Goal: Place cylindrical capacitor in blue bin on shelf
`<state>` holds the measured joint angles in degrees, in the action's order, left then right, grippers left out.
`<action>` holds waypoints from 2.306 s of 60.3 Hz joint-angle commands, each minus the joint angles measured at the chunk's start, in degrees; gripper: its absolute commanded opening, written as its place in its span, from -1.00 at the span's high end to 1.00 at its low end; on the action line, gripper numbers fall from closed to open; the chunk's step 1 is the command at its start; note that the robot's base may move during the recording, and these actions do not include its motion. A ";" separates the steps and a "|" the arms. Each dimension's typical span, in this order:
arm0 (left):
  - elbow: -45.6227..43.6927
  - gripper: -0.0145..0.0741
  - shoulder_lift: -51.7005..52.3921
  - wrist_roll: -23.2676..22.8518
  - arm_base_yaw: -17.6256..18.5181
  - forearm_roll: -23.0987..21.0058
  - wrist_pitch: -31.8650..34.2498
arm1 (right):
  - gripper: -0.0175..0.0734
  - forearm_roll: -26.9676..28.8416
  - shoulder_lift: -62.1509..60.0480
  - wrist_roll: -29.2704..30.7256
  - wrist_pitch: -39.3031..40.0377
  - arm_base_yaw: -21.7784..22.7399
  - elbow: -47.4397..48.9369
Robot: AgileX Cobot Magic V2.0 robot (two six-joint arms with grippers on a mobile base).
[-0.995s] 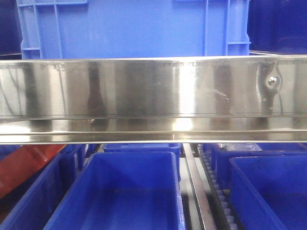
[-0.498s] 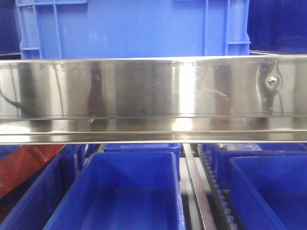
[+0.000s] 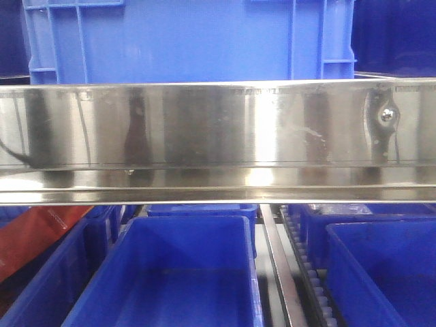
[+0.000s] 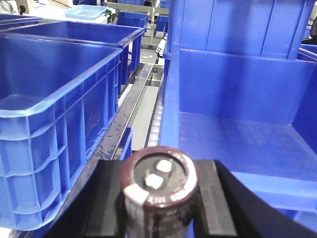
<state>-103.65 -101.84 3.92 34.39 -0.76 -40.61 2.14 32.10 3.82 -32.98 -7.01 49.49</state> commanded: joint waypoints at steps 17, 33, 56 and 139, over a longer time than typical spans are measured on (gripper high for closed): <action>-0.60 -0.21 10.88 0.20 0.18 -1.04 -9.20 | 0.97 0.08 -0.08 0.13 2.46 -0.01 0.53; 4.87 0.92 23.96 -0.05 0.18 0.19 -14.97 | 0.97 0.08 -0.08 0.13 -0.05 -0.01 0.53; 32.53 0.92 53.53 -9.01 0.18 6.23 -9.54 | 0.97 0.08 -0.08 0.13 -0.05 -0.01 0.53; 49.75 0.92 83.12 -13.38 0.18 11.45 -15.39 | 0.97 3.90 62.84 3.11 -5.83 -23.42 46.93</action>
<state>-53.99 -18.98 -9.03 34.39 10.49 -56.65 5.04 93.36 6.48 -40.91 -30.26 95.54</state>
